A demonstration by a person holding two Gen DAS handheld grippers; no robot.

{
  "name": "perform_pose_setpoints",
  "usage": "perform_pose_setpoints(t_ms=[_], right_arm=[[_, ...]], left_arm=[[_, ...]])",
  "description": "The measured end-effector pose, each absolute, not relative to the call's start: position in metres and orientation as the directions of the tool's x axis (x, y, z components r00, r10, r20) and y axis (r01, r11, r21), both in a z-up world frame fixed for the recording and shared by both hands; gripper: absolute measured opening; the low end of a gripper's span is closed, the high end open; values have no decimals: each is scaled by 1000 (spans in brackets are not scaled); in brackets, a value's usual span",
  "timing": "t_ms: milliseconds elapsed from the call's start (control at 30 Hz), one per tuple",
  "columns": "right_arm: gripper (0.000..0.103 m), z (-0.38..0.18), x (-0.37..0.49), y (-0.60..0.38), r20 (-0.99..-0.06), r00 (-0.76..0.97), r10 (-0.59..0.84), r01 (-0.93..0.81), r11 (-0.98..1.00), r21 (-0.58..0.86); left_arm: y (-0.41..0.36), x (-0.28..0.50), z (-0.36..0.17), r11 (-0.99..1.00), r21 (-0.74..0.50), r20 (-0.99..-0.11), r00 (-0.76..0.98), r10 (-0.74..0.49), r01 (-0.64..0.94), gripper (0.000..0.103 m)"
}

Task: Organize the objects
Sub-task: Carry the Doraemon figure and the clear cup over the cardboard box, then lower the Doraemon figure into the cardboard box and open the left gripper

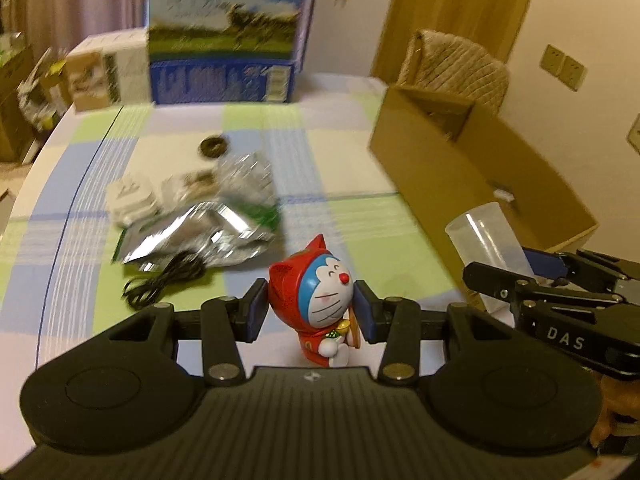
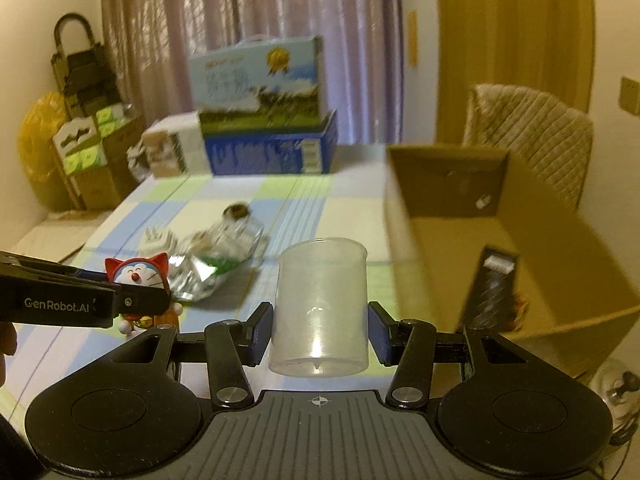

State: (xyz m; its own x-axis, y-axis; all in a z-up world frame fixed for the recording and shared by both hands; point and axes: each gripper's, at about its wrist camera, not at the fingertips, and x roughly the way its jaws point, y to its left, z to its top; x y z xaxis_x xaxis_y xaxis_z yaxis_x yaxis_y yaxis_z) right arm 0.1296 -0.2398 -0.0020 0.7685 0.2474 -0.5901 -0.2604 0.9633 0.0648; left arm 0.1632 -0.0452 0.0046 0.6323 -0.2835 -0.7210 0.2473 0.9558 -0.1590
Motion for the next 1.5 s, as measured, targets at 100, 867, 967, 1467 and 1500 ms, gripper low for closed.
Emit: perform_pose_setpoints(t_ms=[100,867,967,1467,1500], right_arm=[[47,13,133,-264,-574,789,218,-231,972,52],[47,20,174,-401,-600,796,83,-83,996,29],[47,17,177,-406,-602,794,84,-78,996,35],[47,11,183,-413,-613,786,78,-65,997,43],[47,10,184,-412,-613,786,79,-66,997,43]], left_arm=[[-68,167,22,944,-169,-703,637,-317,284,40],[-249,221,55,841,-189,-683,547,-484,507,40],[-259,229,47,838,-170,-698,537,-474,518,40],[-276,246,27,840,-136,-727,524,-445,525,40],[-274,245,28,841,-137,-724,527,-446,523,40]])
